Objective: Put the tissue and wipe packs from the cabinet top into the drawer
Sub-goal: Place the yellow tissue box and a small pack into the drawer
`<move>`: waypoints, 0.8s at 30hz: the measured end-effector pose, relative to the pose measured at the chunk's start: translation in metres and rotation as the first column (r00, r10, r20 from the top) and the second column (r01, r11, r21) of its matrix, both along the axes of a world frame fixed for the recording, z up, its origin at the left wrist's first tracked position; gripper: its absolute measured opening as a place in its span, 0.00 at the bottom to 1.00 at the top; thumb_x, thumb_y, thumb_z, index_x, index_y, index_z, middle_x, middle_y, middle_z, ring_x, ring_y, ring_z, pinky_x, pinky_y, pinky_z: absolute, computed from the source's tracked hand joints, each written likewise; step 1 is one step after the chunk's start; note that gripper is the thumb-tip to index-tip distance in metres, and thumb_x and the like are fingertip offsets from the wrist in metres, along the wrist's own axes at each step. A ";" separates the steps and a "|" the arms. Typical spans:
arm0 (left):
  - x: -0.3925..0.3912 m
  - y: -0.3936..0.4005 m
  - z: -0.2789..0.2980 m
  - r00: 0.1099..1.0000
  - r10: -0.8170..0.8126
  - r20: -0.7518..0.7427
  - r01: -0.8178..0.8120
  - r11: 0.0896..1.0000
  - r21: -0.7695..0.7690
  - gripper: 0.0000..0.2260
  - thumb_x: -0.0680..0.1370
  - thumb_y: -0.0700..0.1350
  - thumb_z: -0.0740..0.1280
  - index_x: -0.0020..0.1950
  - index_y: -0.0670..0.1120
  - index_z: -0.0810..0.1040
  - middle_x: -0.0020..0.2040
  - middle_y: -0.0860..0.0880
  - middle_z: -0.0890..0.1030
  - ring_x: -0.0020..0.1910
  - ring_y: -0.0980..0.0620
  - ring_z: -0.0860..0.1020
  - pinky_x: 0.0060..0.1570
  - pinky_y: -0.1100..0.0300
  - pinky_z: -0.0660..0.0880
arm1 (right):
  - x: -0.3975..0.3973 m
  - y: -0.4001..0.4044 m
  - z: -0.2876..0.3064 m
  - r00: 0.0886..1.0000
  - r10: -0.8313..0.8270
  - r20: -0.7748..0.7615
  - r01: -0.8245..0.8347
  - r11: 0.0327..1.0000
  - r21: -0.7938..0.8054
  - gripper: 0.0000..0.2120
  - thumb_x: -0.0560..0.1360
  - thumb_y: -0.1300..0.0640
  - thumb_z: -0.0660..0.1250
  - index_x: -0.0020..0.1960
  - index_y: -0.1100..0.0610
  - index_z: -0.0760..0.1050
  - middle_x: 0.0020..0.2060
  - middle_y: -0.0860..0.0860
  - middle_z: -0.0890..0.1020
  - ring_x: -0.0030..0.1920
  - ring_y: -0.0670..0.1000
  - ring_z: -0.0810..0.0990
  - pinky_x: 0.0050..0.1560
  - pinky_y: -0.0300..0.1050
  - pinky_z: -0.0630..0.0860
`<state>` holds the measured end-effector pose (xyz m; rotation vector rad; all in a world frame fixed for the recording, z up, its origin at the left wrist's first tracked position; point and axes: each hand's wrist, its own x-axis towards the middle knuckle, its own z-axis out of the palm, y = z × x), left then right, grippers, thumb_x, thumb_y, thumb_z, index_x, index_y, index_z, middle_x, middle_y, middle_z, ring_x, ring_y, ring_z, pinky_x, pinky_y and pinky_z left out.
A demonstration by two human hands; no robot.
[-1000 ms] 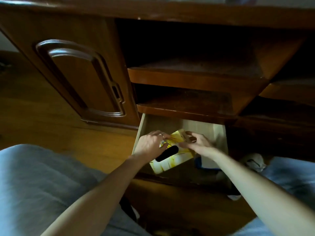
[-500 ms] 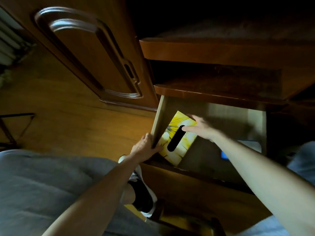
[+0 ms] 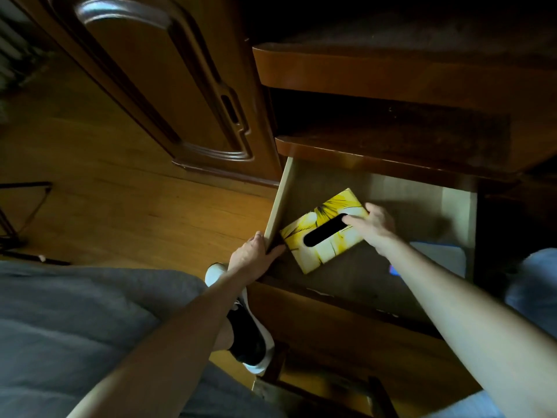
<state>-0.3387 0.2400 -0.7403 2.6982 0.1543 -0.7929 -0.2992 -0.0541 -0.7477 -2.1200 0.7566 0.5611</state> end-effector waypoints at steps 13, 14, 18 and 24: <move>-0.001 -0.005 0.001 0.994 0.093 0.054 -0.090 0.994 -0.059 0.35 0.80 0.70 0.49 0.71 0.43 0.71 0.66 0.40 0.79 0.62 0.39 0.78 0.56 0.48 0.73 | -0.037 0.002 0.007 0.958 0.206 -0.201 -0.228 0.969 -0.093 0.45 0.78 0.40 0.66 0.84 0.48 0.41 0.81 0.54 0.62 0.63 0.64 0.79 0.33 0.47 0.82; -0.001 -0.005 0.001 0.994 0.085 0.071 -0.082 0.995 -0.048 0.36 0.80 0.70 0.48 0.71 0.43 0.71 0.65 0.40 0.80 0.60 0.40 0.79 0.54 0.49 0.73 | -0.040 0.005 0.008 0.950 0.242 -0.198 -0.270 0.954 -0.130 0.43 0.79 0.40 0.65 0.83 0.48 0.43 0.79 0.55 0.66 0.63 0.63 0.79 0.43 0.51 0.83; -0.004 -0.004 0.001 0.990 0.103 0.100 -0.097 0.993 -0.061 0.33 0.79 0.71 0.46 0.61 0.47 0.76 0.52 0.43 0.83 0.45 0.45 0.78 0.44 0.52 0.71 | -0.043 0.001 0.014 0.939 0.342 -0.015 -0.339 0.922 -0.188 0.31 0.78 0.46 0.66 0.78 0.45 0.58 0.73 0.53 0.69 0.67 0.59 0.73 0.56 0.51 0.73; -0.001 -0.004 0.001 0.977 0.172 0.127 -0.180 0.982 0.055 0.21 0.86 0.53 0.48 0.68 0.45 0.75 0.50 0.41 0.81 0.41 0.43 0.75 0.43 0.53 0.71 | -0.033 0.008 0.006 0.842 0.535 0.068 -0.516 0.835 -0.190 0.30 0.82 0.48 0.62 0.81 0.41 0.55 0.77 0.51 0.68 0.74 0.58 0.69 0.66 0.55 0.71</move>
